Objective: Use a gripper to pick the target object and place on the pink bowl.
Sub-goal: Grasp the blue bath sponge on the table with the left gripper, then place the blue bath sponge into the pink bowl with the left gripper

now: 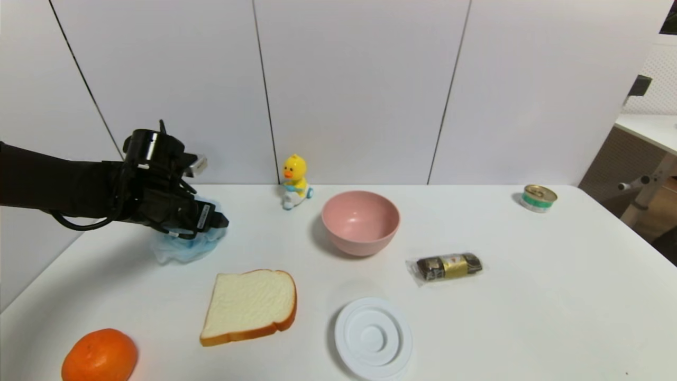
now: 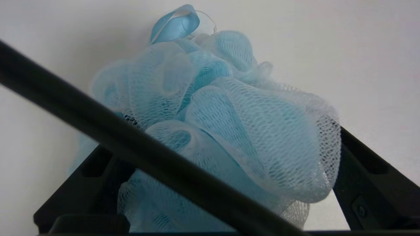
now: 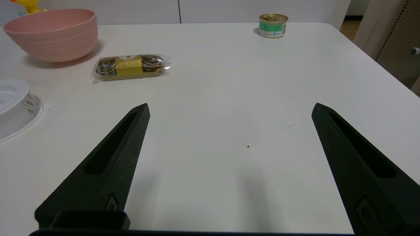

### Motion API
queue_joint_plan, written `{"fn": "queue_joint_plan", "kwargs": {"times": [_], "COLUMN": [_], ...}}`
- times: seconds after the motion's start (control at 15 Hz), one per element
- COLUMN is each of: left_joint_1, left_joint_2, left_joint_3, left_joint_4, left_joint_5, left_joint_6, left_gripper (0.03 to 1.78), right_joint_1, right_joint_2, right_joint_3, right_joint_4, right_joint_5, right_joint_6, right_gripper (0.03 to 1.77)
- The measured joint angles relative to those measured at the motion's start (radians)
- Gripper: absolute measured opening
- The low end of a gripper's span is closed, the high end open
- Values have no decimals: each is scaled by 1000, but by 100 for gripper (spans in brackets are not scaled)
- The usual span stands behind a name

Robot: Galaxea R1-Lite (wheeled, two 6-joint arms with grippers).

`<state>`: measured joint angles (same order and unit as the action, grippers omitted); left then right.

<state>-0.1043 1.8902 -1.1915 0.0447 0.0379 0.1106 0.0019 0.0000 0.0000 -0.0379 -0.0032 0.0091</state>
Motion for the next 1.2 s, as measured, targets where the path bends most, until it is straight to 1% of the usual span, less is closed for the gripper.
{"fn": "queue_joint_plan", "kwargs": {"times": [0.07,0.27,0.33,0.6,0.67,0.73,0.87,1.0,1.2], "left_joint_1": [0,0,0,-1,-1,-4,-16,-43,-112], "left_joint_2": [2,4,4,-3,-10,-21,-50,-83,-124], "left_joint_3": [0,1,1,-2,-10,-19,-51,-98,-173], "left_joint_4": [2,6,7,9,9,11,30,76,95], "left_joint_5": [12,20,20,20,19,19,17,16,14], "left_joint_6": [0,-2,-4,-5,0,4,8,7,1], "left_gripper": [169,122,110,71,47,30,30,30,30], "right_joint_1": [0,0,0,0,0,0,0,0,0], "right_joint_2": [0,0,0,0,0,0,0,0,0], "right_joint_3": [0,0,0,0,0,0,0,0,0], "right_joint_4": [0,0,0,0,0,0,0,0,0], "right_joint_5": [0,0,0,0,0,0,0,0,0], "right_joint_6": [0,0,0,0,0,0,0,0,0], "right_gripper": [171,171,171,171,171,171,171,171,171]}}
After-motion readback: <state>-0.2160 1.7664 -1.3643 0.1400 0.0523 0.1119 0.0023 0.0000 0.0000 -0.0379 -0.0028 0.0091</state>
